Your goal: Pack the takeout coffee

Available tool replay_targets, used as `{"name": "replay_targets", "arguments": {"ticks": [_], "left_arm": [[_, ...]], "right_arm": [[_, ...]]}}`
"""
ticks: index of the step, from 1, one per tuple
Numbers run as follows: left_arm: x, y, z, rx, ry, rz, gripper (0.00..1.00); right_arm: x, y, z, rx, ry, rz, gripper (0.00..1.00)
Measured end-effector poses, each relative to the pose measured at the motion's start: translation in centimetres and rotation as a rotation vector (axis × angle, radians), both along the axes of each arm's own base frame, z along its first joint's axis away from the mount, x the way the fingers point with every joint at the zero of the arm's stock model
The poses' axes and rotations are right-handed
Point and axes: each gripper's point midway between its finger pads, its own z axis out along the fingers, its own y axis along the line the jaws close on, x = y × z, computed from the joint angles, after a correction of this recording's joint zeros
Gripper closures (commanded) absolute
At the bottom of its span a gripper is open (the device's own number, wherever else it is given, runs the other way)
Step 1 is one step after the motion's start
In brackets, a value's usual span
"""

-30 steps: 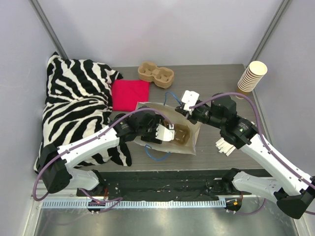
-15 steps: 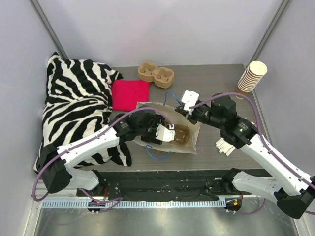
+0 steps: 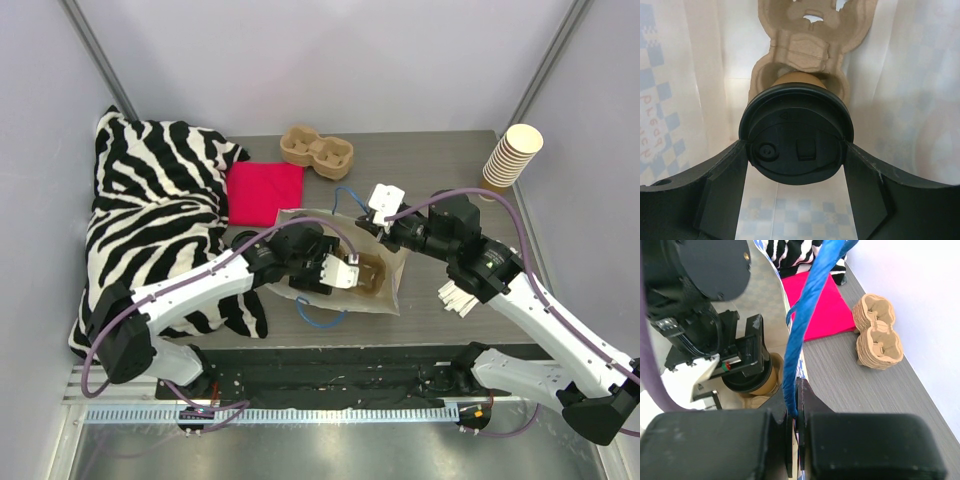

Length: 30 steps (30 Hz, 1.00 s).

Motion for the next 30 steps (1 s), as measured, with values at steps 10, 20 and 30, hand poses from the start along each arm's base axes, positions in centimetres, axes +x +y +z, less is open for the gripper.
{"name": "replay_targets", "arguments": {"ticks": [10,20,30], "left_arm": [[0.9,-0.4,-1.2,0.040,0.007,0.014,1.00],[3.0,-1.0,-2.6,0.102,0.057,0.030,1.00],[6.2,-2.5,-2.9,0.170,0.184,0.053,0.99]], "right_arm": [[0.1,0.0,-0.2,-0.001,0.009,0.000,0.99],[2.0,-0.8,-1.7,0.014,0.100,-0.040,0.99],[7.5,-2.9,-2.4,0.083,0.261,-0.090,0.99]]}}
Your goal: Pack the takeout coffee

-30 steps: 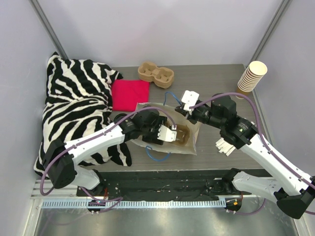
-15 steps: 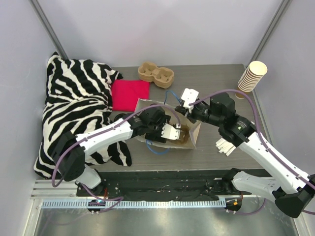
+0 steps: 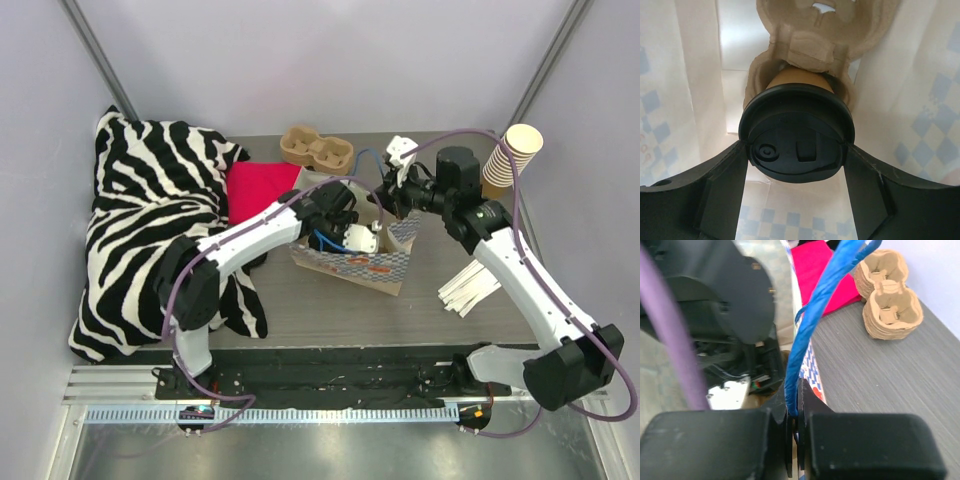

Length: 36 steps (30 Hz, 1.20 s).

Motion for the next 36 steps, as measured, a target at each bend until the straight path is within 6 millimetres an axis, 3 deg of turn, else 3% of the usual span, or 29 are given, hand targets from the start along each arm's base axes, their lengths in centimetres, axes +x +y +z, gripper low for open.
{"name": "replay_targets", "arguments": {"ticks": [5,13,20,25,29,33,34,36], "left_arm": [[1.3,-0.5,-0.1,0.027,0.070,0.020,0.99],[1.5,-0.5,-0.3,0.043,0.095,0.024,0.95],[1.6,-0.5,-0.2,0.031,0.094,0.052,0.56],[1.7,-0.5,0.0,0.020,0.094,0.077,0.41],[1.7,-0.6,0.1,0.013,0.098,0.095,0.24],[1.8,-0.5,0.4,0.010,0.101,0.108,0.16],[1.8,-0.4,0.5,0.009,0.102,0.112,0.08],[1.8,-0.4,0.8,0.007,0.103,0.120,0.06]], "right_arm": [[0.8,-0.1,-0.7,0.017,0.052,0.020,0.99],[1.3,-0.6,-1.0,0.028,0.076,0.027,0.99],[1.5,-1.0,-1.3,0.025,0.089,0.028,0.99],[1.8,-1.1,-1.5,0.015,0.084,0.033,0.99],[1.8,-1.1,-1.5,0.012,0.080,0.037,0.99],[1.9,-1.2,-1.5,0.004,0.068,0.040,0.99],[1.9,-1.2,-1.5,0.003,0.066,0.040,0.99],[1.9,-1.2,-1.5,-0.001,0.062,0.040,0.99]]}}
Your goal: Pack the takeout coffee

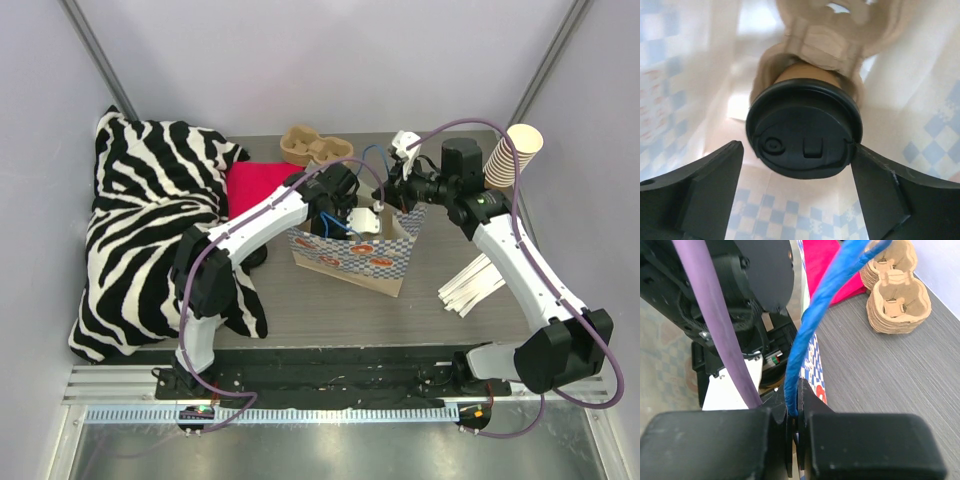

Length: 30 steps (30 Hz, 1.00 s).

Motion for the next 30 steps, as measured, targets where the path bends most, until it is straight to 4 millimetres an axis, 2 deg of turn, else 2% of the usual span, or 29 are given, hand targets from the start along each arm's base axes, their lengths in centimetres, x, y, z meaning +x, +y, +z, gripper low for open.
{"name": "replay_targets", "arguments": {"ticks": [12,16,20,25,30], "left_arm": [[0.5,0.0,1.0,-0.011,-0.014,0.018,0.02],[0.5,-0.1,2.2,-0.020,-0.016,0.030,0.00],[1.1,-0.4,4.3,-0.052,-0.039,0.037,0.00],[1.2,-1.1,6.5,-0.100,-0.074,0.012,0.02],[0.9,-1.1,7.5,-0.120,-0.087,-0.004,0.02]], "right_arm": [[1.0,-0.3,-0.2,-0.018,-0.015,-0.004,0.99],[1.3,-0.3,0.5,-0.017,-0.043,0.000,0.99],[1.6,-0.3,1.1,-0.018,-0.073,0.003,0.99],[2.0,-0.6,-0.4,-0.048,-0.039,-0.011,0.99],[2.2,-0.6,-0.8,-0.055,-0.028,-0.009,0.99]]}}
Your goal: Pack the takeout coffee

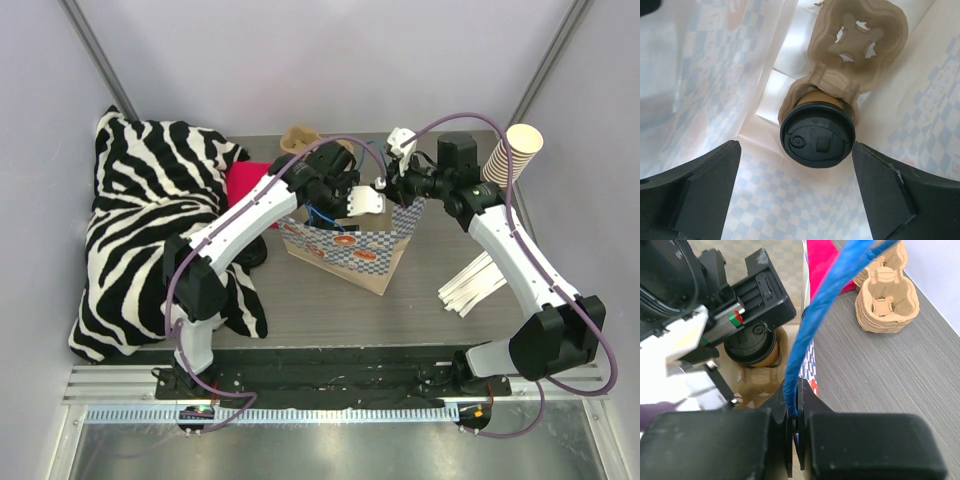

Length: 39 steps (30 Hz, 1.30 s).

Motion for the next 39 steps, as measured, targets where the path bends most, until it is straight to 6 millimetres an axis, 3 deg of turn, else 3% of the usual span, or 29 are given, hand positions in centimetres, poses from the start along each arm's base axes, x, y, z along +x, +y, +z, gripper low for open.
{"name": "replay_targets", "arguments": {"ticks": [5,9,15,18,25,28,34,39], "left_arm": [[-0.2,0.0,1.1,-0.024,-0.011,0.003,0.00],[0.5,-0.3,3.5,-0.078,-0.037,0.036,0.00],[2.4,-0.5,10.9,-0.251,-0.136,0.121,0.00],[2.7,-0.2,12.3,-0.297,-0.148,0.159,0.00],[3.4,0.7,13.5,-0.373,-0.122,0.295,0.00],[4.5,1.8,13.9,-0.420,-0.099,0.405,0.00],[7.6,5.6,15.9,-0.552,-0.080,0.643,0.00],[7.4,6.9,17.3,-0.643,-0.049,0.748,0.00]], "right_arm": [[0.1,-0.1,0.0,-0.006,-0.009,0.000,0.99],[0.2,-0.2,0.0,-0.011,-0.015,0.003,0.99],[0.8,-0.1,-0.2,-0.018,-0.016,0.002,0.95],[1.1,-0.1,-0.2,-0.020,-0.017,-0.002,0.86],[1.6,-0.4,1.0,-0.013,-0.033,-0.031,0.45],[1.9,-0.4,2.3,0.002,-0.048,-0.048,0.35],[2.3,-0.4,5.8,0.052,-0.085,-0.079,0.26],[2.0,-1.0,8.7,0.092,-0.109,-0.139,0.25]]}}
